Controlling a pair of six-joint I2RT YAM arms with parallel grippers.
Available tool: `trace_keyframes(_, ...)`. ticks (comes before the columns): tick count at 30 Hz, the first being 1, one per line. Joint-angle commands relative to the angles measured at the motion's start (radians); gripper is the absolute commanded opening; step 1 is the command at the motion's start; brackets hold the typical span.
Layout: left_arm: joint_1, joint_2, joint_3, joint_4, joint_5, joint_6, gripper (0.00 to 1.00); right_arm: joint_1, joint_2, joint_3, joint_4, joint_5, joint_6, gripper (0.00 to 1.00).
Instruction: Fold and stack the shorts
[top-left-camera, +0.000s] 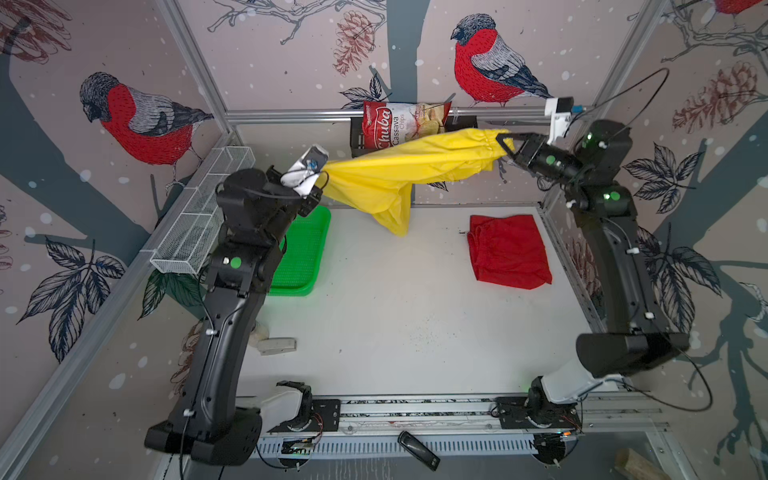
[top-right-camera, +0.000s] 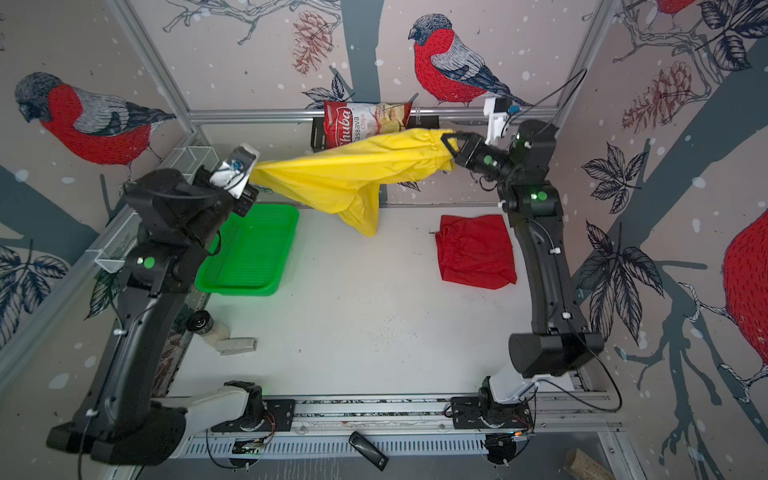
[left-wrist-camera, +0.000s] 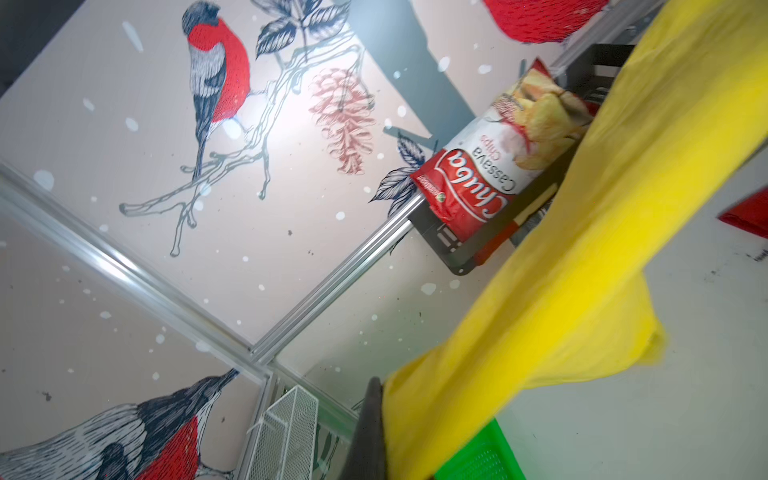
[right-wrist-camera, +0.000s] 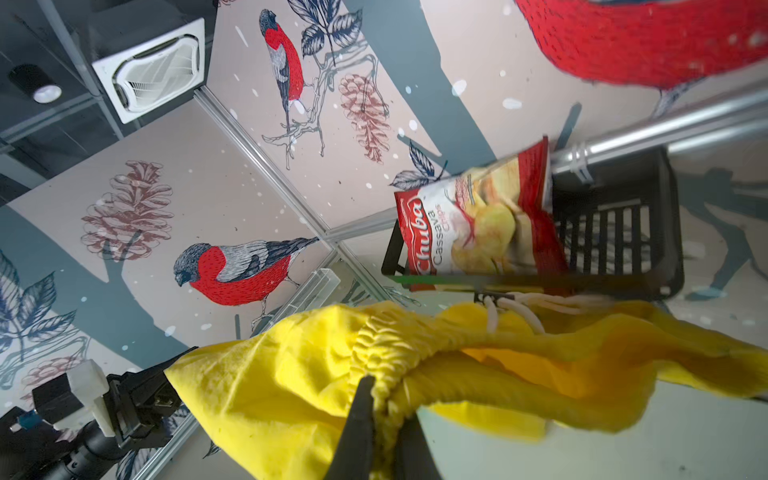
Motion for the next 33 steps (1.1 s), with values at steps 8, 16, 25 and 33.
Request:
trace_keyframes(8,-0.126,-0.334,-0.732,0.021,0.047,0.209,0.00,-0.065,-0.294,-0.855,0.084,-0.011,-0.052,0.07)
trace_keyframes(16,-0.314,-0.360,-0.896,-0.231,-0.027,0.238,0.00,-0.070,-0.348,-1.113,-0.155,0.047,-0.138,0.09)
trace_keyframes(25,-0.529,-0.357,-0.997,-0.431,-0.091,0.243,0.46,0.041,-0.352,-1.185,-0.416,0.338,-0.091,0.36)
trace_keyframes(33,-0.567,-0.376,-0.909,-0.376,0.041,0.044,0.76,0.082,-0.378,-0.938,-0.550,0.617,-0.081,0.54)
